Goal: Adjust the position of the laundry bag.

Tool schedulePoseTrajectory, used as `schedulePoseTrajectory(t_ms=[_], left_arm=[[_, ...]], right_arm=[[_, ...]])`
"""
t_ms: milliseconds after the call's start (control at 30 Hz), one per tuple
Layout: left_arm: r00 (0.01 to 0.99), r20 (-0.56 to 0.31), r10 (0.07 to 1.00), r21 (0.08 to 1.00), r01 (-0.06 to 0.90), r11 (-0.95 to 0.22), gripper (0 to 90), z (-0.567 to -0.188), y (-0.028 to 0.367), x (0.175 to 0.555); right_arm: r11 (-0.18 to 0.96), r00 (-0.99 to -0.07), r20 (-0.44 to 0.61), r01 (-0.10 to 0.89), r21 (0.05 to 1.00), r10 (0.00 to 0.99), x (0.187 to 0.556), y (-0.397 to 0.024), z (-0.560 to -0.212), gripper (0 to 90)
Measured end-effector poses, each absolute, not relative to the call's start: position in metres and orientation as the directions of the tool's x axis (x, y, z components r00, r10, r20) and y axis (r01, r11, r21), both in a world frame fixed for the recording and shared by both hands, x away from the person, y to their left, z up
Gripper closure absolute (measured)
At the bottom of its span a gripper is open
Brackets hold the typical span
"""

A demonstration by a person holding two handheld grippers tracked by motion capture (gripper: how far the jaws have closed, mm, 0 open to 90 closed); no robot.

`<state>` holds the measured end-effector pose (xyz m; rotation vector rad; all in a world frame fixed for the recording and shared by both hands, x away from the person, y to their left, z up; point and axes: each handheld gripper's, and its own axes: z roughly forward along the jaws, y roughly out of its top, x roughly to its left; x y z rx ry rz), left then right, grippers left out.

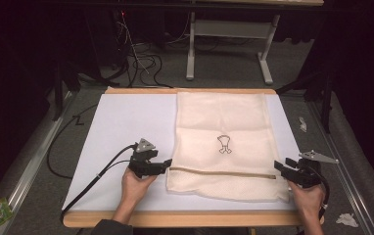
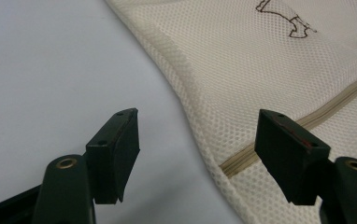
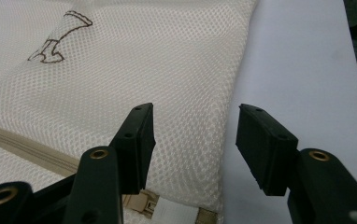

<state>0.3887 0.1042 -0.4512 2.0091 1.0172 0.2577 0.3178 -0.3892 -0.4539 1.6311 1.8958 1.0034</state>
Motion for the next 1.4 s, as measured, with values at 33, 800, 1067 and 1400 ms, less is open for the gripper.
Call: schedulePoseTrajectory(t_ms=[33,800,1067,1400], left_arm=[[0.644,-0.182,0.743,0.749,0.58,-0.32,30.7,-0.453,0.097,0.39],[0.631,-0.168,0.757,0.685,0.627,-0.37,41.3,-0.466,0.057,0.413],[0.634,-0.165,0.756,0.672,0.633,-0.384,61.1,-0.468,0.051,0.419],[0.657,-0.145,0.74,0.7,0.596,-0.392,86.7,-0.463,0.055,0.418]], right_arm=[[0.047,-0.21,0.119,0.648,0.76,0.97,0.318,-0.389,-0.454,46.3],[0.038,-0.157,0.13,0.766,0.642,0.979,0.351,-0.382,-0.461,47.3],[0.052,-0.171,0.13,0.775,0.629,0.977,0.354,-0.381,-0.463,68.7],[0.107,-0.232,0.11,0.756,0.646,0.967,0.352,-0.381,-0.46,88.2]])
